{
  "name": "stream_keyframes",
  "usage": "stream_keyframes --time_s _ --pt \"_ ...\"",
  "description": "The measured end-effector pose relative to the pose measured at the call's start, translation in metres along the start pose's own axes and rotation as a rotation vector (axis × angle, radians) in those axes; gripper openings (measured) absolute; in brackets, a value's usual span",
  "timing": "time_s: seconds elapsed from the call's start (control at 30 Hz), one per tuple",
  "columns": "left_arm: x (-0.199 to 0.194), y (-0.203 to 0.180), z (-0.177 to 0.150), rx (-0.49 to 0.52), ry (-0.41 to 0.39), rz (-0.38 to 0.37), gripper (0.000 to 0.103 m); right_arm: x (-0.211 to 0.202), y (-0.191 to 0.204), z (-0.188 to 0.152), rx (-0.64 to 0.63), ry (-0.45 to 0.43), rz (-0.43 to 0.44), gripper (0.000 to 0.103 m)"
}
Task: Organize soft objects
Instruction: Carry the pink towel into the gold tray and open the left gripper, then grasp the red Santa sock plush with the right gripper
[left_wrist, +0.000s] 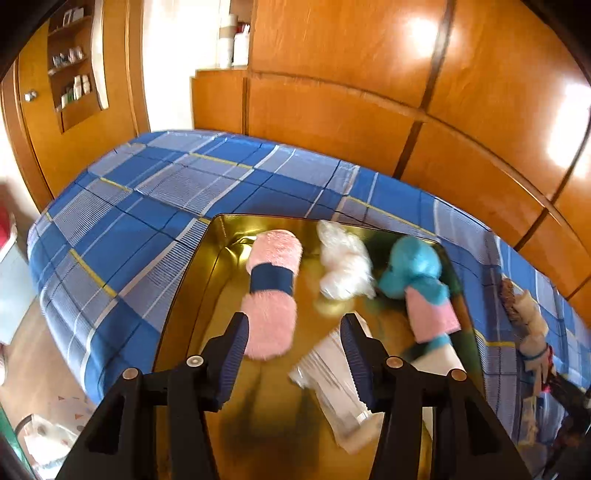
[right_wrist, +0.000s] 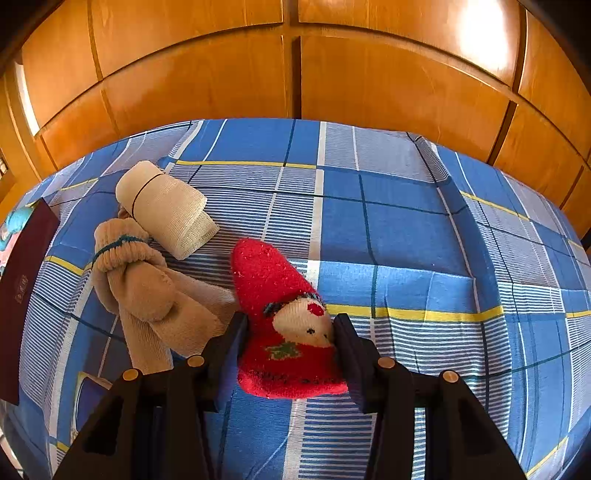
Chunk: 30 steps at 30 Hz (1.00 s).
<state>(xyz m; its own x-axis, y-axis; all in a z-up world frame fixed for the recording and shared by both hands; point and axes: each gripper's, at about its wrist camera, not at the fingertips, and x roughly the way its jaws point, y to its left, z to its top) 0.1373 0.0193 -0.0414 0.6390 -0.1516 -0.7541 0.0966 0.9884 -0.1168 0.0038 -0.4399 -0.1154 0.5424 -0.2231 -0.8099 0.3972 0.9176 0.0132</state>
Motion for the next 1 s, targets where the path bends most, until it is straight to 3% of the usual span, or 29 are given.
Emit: stream_keyframes --time_s 0.27,0.5,0.67,1.0 --pt "-0.042 -0.026 -0.033 0.059 -0.07 -0.02 0.058 -0.002 0.003 0.002 -0.005 -0.002 -0.015 0.042" --pt "-0.061 -0.033 -0.05 0.118 -0.117 0.011 0.061 -0.006 -0.002 0.004 0.041 0.001 -0.004 0.036" --pt "-0.065 -0.031 -0.055 0.115 -0.114 0.008 0.061 -0.008 -0.003 0.004 0.065 0.009 -0.001 0.035" --pt "-0.065 -0.02 -0.059 0.082 -0.094 -0.006 0.062 -0.018 -0.001 0.006 0.058 0.011 -0.019 0.02"
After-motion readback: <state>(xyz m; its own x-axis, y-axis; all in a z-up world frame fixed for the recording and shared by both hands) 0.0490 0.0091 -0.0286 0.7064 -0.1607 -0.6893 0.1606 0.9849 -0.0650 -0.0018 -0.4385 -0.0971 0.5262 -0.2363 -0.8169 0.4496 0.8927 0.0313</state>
